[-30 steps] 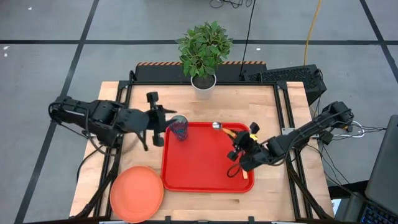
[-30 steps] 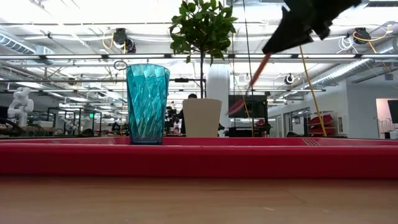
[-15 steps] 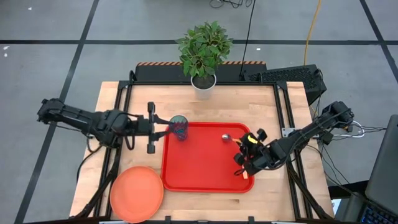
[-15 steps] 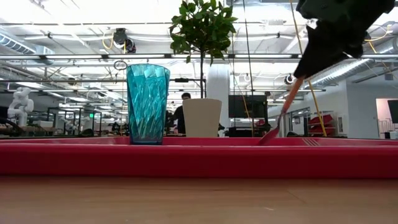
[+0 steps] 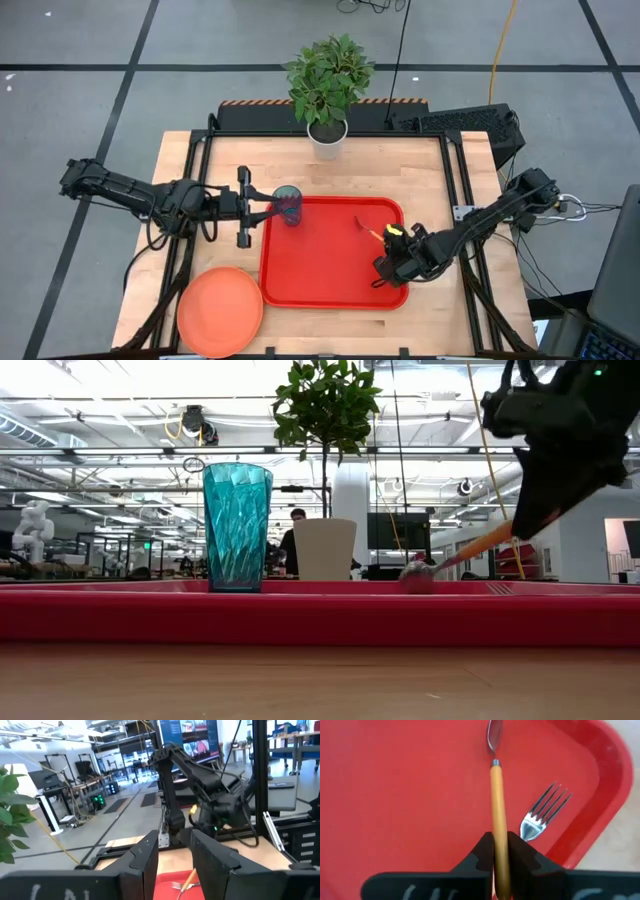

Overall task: Pick and place plate/cup/fork/spoon on tray
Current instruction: Put the yellow spoon to the left of the light brown fork on the red tray

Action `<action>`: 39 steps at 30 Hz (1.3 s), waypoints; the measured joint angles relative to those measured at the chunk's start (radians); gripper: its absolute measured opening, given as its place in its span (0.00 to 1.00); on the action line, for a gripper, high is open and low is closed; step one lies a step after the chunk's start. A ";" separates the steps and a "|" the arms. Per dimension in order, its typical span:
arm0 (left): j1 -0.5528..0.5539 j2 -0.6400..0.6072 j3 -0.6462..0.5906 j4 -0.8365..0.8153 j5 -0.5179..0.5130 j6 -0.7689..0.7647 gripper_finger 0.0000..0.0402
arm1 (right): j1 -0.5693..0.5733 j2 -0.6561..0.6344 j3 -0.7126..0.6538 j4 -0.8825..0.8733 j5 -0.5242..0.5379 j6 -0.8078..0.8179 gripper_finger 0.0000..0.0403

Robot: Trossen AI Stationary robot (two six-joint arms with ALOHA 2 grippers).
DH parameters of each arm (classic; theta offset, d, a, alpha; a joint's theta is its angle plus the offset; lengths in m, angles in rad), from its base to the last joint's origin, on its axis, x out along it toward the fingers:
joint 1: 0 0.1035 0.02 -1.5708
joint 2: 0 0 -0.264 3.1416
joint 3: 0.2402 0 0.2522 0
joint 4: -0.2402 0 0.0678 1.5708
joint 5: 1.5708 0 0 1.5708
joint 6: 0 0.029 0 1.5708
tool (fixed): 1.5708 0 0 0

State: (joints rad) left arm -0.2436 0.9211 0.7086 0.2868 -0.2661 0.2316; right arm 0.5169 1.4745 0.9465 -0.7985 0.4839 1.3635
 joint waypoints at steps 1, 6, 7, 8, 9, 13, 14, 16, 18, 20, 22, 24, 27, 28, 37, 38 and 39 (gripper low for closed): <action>0.000 0.000 0.000 0.003 0.000 -0.001 0.30 | 0.003 0.015 0.000 0.016 0.000 0.005 0.03; 0.000 0.000 0.000 0.007 0.000 0.001 0.30 | 0.008 0.074 0.000 0.112 0.007 -0.018 0.03; 0.000 0.000 0.000 0.009 0.000 0.003 0.30 | 0.009 0.079 0.000 0.122 0.010 -0.029 0.03; 0.000 0.000 0.000 0.010 0.000 0.005 0.30 | 0.009 0.082 0.000 0.129 0.012 -0.048 0.03; 0.000 0.000 0.000 0.009 0.000 0.007 0.30 | 0.009 0.085 0.000 0.131 0.013 -0.067 0.03; 0.000 0.000 0.000 0.009 -0.001 0.013 0.30 | 0.016 0.107 0.000 0.130 0.035 -0.193 0.03; 0.000 0.000 0.000 0.009 -0.001 0.016 0.30 | 0.018 0.117 0.000 0.126 0.043 -0.228 0.03; 0.000 0.000 0.000 0.009 -0.001 0.018 0.30 | 0.025 0.139 0.000 0.115 0.056 -0.324 0.03; 0.000 0.000 0.000 0.008 -0.001 0.018 0.30 | 0.032 0.165 0.000 0.117 0.058 -0.419 0.03; 0.000 0.000 0.000 0.006 -0.005 0.017 0.30 | 0.037 0.193 0.000 0.124 0.059 -0.493 0.03; 0.000 0.000 0.000 0.006 -0.005 0.017 0.30 | 0.042 0.216 0.000 0.128 0.065 -0.536 0.03; 0.000 0.000 0.000 0.006 -0.005 0.012 0.30 | 0.042 0.230 0.000 0.144 0.070 -0.569 0.03; 0.000 0.000 0.000 0.006 -0.005 0.012 0.30 | 0.041 0.241 0.000 0.152 0.091 -0.614 0.03; 0.000 0.000 0.000 0.006 -0.005 0.012 0.30 | 0.041 0.242 0.000 0.153 0.094 -0.629 0.03; 0.000 0.000 0.000 0.008 -0.006 0.013 0.30 | 0.026 0.242 0.000 0.166 0.113 -0.699 0.20; 0.000 0.000 0.000 0.008 -0.006 0.015 0.30 | 0.025 0.242 0.000 0.171 0.113 -0.699 0.22; 0.000 0.000 0.000 0.008 -0.006 0.017 0.30 | 0.023 0.242 0.000 0.178 0.114 -0.700 0.24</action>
State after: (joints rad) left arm -0.2436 0.9207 0.7090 0.2950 -0.2723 0.2482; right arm 0.5403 1.7168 0.9465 -0.6209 0.5976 0.6635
